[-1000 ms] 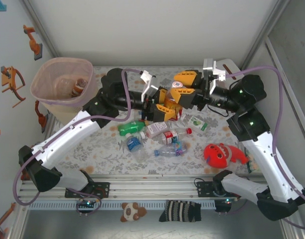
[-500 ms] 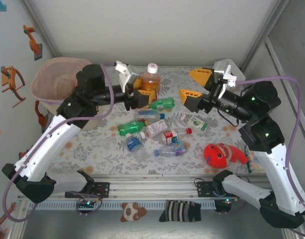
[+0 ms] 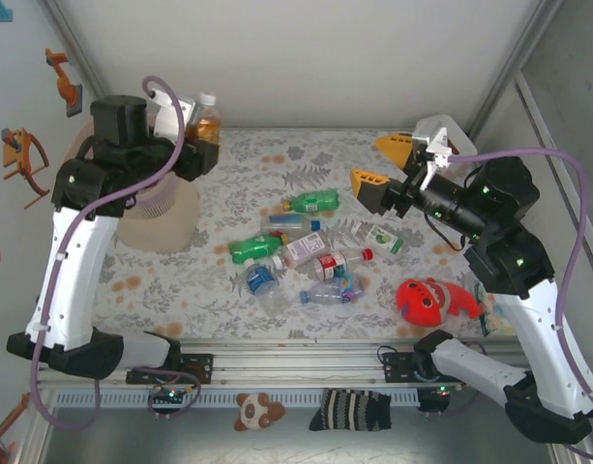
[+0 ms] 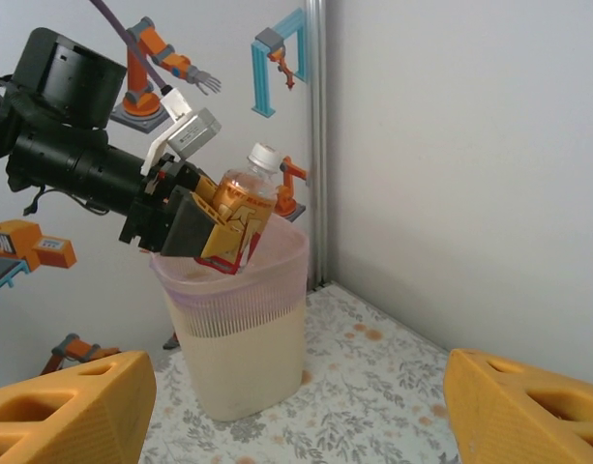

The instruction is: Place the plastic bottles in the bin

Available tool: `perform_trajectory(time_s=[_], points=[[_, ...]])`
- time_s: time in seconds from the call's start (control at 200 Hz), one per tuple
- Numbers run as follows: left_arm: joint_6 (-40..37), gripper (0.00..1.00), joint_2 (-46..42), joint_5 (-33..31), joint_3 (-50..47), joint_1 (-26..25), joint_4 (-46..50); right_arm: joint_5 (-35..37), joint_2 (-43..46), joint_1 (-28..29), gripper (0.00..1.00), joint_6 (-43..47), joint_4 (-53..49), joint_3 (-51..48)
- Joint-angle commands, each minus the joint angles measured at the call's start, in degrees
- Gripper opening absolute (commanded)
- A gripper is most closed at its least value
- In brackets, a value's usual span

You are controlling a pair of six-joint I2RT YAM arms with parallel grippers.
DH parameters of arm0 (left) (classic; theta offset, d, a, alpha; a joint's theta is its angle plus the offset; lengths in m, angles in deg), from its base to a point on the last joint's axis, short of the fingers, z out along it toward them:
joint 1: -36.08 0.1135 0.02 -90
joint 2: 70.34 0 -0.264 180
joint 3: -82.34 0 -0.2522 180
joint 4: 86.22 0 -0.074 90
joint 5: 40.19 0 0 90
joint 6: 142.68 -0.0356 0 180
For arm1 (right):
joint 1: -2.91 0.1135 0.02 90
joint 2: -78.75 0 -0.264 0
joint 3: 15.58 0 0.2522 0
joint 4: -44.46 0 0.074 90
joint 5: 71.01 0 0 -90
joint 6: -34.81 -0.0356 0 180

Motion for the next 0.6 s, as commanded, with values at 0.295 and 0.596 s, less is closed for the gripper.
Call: perform_trajectory(time_s=[0.295, 0.596], points=[[-2.7, 0.54, 8.0, -7.8, 5.8, 16.4, 13.5, 1.0, 0.0, 0.3, 0.77, 1.4, 0.1, 0.7], [-4.6, 0.55, 12.8, -9.1, 8.4, 27.5, 15.4, 0.5, -1.0, 0.3, 0.77, 1.8, -0.1, 0.7]])
